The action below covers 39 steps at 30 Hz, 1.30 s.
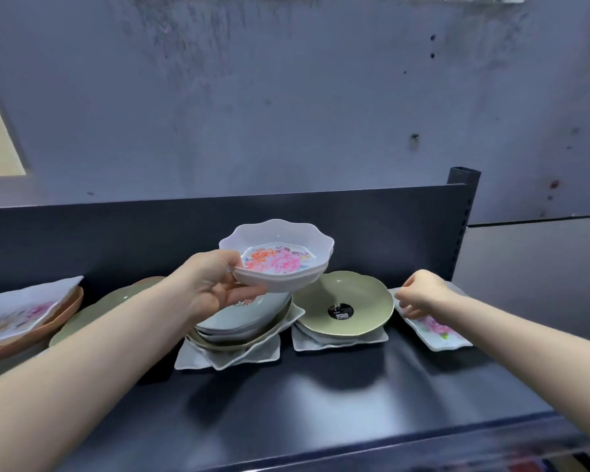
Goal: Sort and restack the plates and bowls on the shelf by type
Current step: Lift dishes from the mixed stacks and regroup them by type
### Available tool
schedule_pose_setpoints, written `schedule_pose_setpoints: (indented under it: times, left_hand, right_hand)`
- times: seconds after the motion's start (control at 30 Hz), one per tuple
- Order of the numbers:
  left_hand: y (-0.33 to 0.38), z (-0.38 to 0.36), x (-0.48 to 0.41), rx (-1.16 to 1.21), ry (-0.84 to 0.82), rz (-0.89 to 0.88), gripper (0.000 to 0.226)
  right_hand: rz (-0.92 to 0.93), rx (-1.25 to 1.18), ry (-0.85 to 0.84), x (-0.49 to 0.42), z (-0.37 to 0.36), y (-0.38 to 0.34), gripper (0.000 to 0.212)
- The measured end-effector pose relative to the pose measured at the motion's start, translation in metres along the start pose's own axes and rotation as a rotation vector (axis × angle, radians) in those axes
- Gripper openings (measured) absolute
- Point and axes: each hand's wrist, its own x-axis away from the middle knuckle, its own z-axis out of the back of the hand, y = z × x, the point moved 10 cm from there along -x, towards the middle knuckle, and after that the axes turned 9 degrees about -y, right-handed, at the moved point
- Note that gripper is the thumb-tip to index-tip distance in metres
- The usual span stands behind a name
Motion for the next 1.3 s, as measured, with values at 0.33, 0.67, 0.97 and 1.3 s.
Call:
schedule_pose_setpoints:
  times: [0.33, 0.67, 0.97, 1.3]
  left_hand:
    - [0.006, 0.002, 0.002, 0.007, 0.033, -0.006, 0.014]
    - [0.065, 0.068, 0.03, 0.037, 0.166, -0.111, 0.019]
    - [0.098, 0.14, 0.087, 0.053, 0.272, -0.197, 0.016]
    - [0.114, 0.206, 0.123, 0.058, 0.314, -0.221, 0.016]
  right_hand:
    - [-0.02, -0.228, -0.064, -0.017, -0.02, 0.009, 0.012]
    - [0.288, -0.075, 0.109, 0.023, 0.071, -0.126, 0.016]
    - [0.785, 0.528, 0.489, 0.097, 0.041, -0.287, 0.015]
    - [0.697, 0.262, 0.222, 0.098, -0.099, -0.35, 0.018]
